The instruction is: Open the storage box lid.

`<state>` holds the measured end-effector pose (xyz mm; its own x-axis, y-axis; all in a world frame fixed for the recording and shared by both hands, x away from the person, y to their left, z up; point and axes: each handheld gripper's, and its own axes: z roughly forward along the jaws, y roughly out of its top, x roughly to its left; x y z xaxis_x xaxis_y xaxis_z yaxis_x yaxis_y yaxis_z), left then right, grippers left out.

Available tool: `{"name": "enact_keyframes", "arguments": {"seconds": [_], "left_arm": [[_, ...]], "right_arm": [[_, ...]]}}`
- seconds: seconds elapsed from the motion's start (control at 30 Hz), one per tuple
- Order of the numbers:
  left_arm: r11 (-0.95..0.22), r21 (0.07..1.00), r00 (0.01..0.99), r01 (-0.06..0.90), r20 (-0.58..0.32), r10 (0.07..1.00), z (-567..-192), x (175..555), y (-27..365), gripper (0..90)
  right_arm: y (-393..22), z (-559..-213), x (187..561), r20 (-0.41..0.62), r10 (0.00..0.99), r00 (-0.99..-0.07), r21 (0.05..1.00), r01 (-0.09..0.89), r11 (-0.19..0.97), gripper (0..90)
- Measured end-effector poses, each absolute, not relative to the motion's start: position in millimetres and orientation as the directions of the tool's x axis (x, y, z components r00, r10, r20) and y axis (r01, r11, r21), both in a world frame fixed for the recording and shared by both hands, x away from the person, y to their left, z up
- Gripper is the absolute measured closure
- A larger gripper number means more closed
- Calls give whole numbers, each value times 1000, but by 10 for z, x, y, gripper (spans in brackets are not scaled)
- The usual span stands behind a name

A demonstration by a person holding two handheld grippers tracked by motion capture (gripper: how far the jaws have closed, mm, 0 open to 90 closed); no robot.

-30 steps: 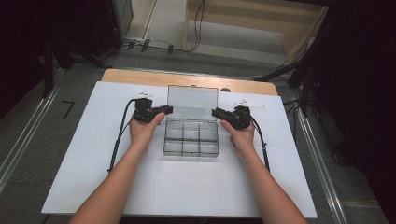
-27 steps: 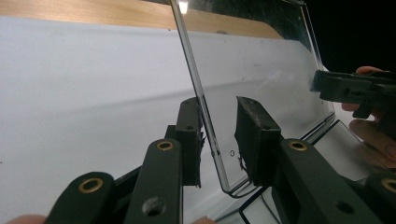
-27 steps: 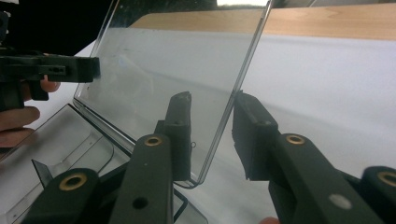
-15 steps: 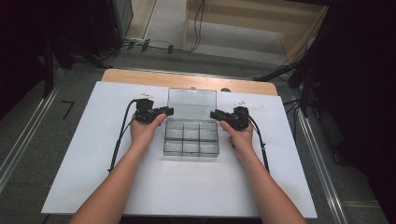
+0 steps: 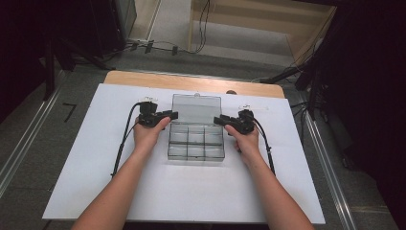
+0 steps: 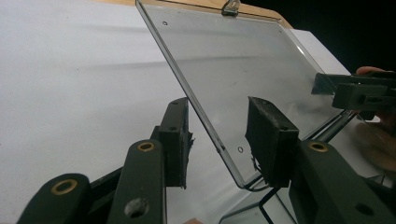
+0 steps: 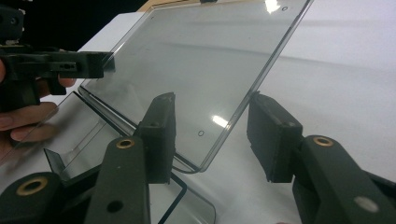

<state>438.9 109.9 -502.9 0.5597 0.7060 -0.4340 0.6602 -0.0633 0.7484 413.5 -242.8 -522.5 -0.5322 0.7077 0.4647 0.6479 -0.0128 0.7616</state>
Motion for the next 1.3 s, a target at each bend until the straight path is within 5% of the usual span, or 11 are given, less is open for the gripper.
{"name": "enact_keyframes", "arguments": {"seconds": [0.57, 0.77, 1.0, 1.3], "left_arm": [[-91, 747, 568, 659, -415, 711, -5013, 4379, 1116, 507], [-101, 785, 597, 611, -373, 711, -4863, 4303, 1192, 393], [-131, 814, 638, 566, -332, 695, -4728, 4153, 1272, 273], [-151, 825, 676, 545, -326, 661, -4612, 3944, 1319, 109]], "right_arm": [[-2410, -5195, 4108, 419, 740, -527, 773, 634, 14, 464], [-2387, -5141, 4021, 351, 749, -562, 818, 573, 46, 370], [-2400, -5051, 3910, 321, 747, -582, 828, 555, 76, 119], [-2470, -4961, 3709, 299, 736, -608, 848, 523, 87, 40]]}}
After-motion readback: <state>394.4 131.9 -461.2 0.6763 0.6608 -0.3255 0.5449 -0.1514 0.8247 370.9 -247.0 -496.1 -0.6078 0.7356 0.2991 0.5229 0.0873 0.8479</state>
